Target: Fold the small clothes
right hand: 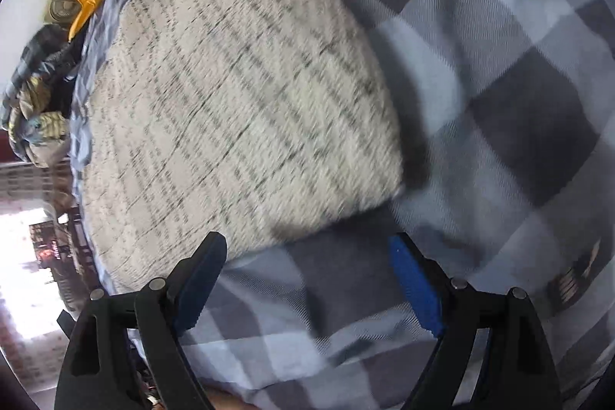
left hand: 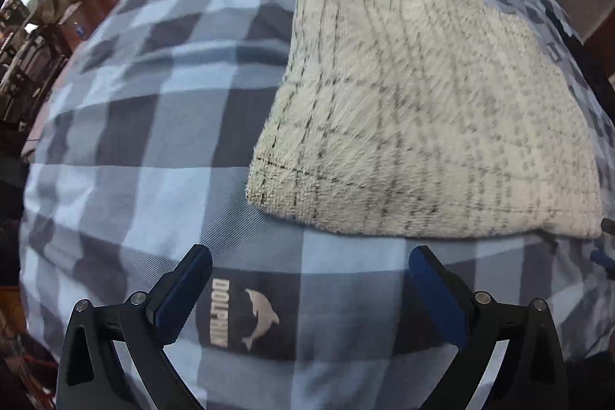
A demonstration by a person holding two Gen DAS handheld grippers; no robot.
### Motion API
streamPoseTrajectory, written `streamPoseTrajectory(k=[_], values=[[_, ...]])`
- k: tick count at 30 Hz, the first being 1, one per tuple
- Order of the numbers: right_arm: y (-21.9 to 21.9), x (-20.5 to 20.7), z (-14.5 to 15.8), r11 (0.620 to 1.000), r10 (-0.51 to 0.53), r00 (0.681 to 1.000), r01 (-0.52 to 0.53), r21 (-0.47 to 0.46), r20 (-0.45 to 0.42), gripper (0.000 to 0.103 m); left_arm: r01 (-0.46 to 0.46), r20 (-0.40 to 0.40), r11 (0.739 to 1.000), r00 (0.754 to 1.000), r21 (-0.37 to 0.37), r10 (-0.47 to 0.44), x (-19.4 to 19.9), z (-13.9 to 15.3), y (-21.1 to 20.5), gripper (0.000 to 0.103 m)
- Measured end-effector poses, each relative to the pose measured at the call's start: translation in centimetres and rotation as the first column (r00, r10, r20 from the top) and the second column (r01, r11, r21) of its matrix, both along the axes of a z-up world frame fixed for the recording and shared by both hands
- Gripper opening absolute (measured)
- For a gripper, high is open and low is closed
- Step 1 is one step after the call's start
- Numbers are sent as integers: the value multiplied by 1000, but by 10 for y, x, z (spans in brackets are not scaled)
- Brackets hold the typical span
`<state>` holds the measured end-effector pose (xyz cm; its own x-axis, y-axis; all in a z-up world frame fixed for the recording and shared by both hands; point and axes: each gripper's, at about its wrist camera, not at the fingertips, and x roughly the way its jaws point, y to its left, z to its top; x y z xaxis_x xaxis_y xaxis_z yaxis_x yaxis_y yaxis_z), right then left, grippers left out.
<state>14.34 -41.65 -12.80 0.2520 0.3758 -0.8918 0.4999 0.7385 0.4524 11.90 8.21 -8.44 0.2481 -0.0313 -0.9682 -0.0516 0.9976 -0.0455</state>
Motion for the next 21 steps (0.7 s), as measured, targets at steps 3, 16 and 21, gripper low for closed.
streamPoseTrajectory(k=[3, 16, 21], values=[[9, 5, 5, 998, -32, 998, 29, 51, 54, 85, -43, 23, 998, 999, -54, 44, -2, 17, -6, 103], [-4, 16, -30, 904, -296, 954, 264, 336, 47, 85, -133, 168, 986, 979, 100, 115, 9, 20, -19, 103], [-16, 7, -50, 832, -368, 929, 345, 434, -34, 85, -119, 159, 985, 982, 129, 98, 8, 23, -18, 103]])
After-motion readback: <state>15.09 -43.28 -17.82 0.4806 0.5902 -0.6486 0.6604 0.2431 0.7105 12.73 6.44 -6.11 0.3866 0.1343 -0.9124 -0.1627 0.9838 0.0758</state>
